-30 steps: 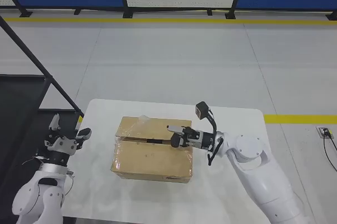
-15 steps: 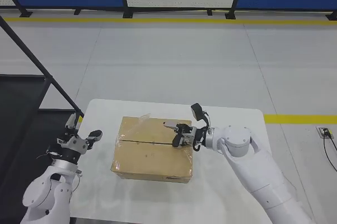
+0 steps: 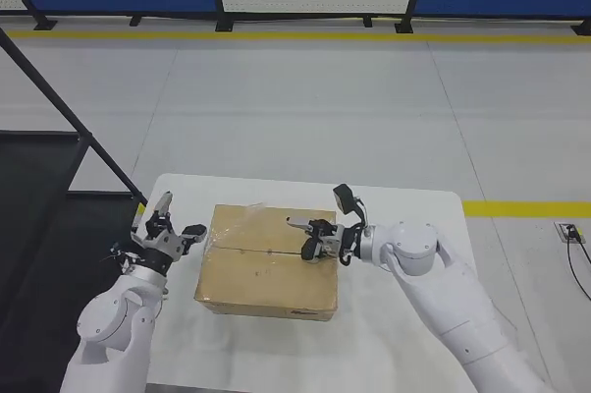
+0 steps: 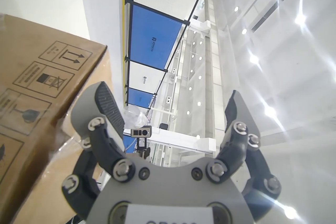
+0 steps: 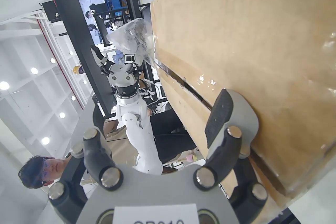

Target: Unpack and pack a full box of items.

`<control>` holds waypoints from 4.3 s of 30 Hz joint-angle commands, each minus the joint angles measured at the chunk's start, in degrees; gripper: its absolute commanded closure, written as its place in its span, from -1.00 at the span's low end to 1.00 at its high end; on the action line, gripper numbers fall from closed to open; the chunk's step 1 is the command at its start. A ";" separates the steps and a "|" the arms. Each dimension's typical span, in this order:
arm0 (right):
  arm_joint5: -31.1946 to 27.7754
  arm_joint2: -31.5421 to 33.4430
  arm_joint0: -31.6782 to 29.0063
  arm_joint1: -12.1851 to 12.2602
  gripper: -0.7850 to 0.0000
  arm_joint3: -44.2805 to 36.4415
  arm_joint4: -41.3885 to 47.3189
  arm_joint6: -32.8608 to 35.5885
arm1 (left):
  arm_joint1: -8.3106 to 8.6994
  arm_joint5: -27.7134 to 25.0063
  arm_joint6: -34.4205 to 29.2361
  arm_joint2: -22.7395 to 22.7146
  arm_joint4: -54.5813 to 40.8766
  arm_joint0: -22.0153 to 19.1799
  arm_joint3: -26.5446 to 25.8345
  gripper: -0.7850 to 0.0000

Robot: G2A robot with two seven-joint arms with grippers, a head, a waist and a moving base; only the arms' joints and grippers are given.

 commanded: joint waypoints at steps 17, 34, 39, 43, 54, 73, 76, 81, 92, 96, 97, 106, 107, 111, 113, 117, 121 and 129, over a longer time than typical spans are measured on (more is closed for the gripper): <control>-0.73 0.73 -1.05 0.35 -1.00 -0.85 -0.31 0.07 | 1.60 2.18 -11.12 2.98 11.37 -0.82 0.21 -1.00; -3.14 0.16 0.33 -0.06 -1.00 0.21 0.40 -0.15 | 1.72 -2.11 -8.33 -0.57 1.50 1.57 -2.89 -1.00; -8.85 -0.78 0.44 -0.30 -1.00 -0.30 -1.78 -1.75 | 1.41 -3.82 -2.22 -2.33 -2.93 1.48 -1.90 -1.00; -10.73 -1.21 0.53 -0.51 -1.00 -0.69 -2.20 -2.51 | 1.57 -1.17 -0.54 -3.31 -3.93 -0.64 -0.72 -1.00; -11.43 -6.22 -1.38 -1.49 -1.00 -7.56 -21.06 -24.35 | 2.22 -0.74 -3.54 -5.07 -4.34 -0.49 0.08 -1.00; -16.26 -9.70 -5.37 -0.54 -1.00 -15.59 -51.37 -37.03 | 2.50 -1.08 -3.75 -5.93 -8.35 2.55 0.45 -1.00; -11.35 -12.92 -9.09 0.05 -1.00 -22.03 -67.64 -37.71 | 2.57 -1.06 -3.72 -5.98 -8.44 2.73 0.30 -1.00; -2.84 -13.85 -10.98 -0.06 -1.00 -25.80 -73.63 -35.00 | 2.69 -1.21 -3.88 -6.00 -8.41 3.10 0.15 -1.00; 4.45 -17.28 -11.21 -1.35 -1.00 -27.02 -83.60 -33.80 | 2.92 -1.63 -3.89 -6.52 -9.35 3.73 0.59 -1.00; 13.29 -21.34 -10.11 -3.39 -0.84 -26.77 -90.41 -31.52 | 3.00 -1.72 -3.92 -6.61 -9.58 3.86 0.66 -1.00; 15.47 -22.31 -9.64 -3.99 -0.45 -26.31 -92.07 -30.88 | 3.02 -1.76 -3.93 -6.60 -9.60 3.91 0.67 -1.00; 21.94 -26.80 -3.61 -9.50 0.10 -19.12 -95.38 -21.90 | 3.20 -2.20 -4.51 -6.98 -10.35 4.43 0.69 -1.00; 22.10 -26.87 -2.86 -10.20 0.11 -17.96 -95.10 -21.02 | 3.24 -2.24 -4.64 -7.12 -10.52 4.51 0.74 -1.00; 22.23 -27.29 -1.68 -12.03 0.15 -15.42 -95.13 -19.70 | 3.34 -2.37 -4.80 -7.38 -10.82 4.66 0.92 -1.00; 22.17 -27.49 -1.48 -12.79 0.15 -14.67 -95.42 -19.04 | 3.38 -2.44 -4.84 -7.48 -10.97 4.66 1.09 -1.00; 23.57 -27.62 -1.22 -14.09 0.13 -13.12 -97.74 -16.89 | 3.48 -2.47 -4.95 -7.54 -11.06 4.55 1.29 -1.00; 25.44 -27.99 -0.90 -15.44 0.34 -11.61 -101.08 -14.13 | 3.59 -2.40 -5.19 -7.68 -11.20 4.42 1.25 -1.00; 26.48 -27.28 -1.68 -17.45 1.00 -10.61 -105.29 -12.60 | 3.78 -2.37 -5.59 -7.82 -11.45 4.35 1.40 -1.00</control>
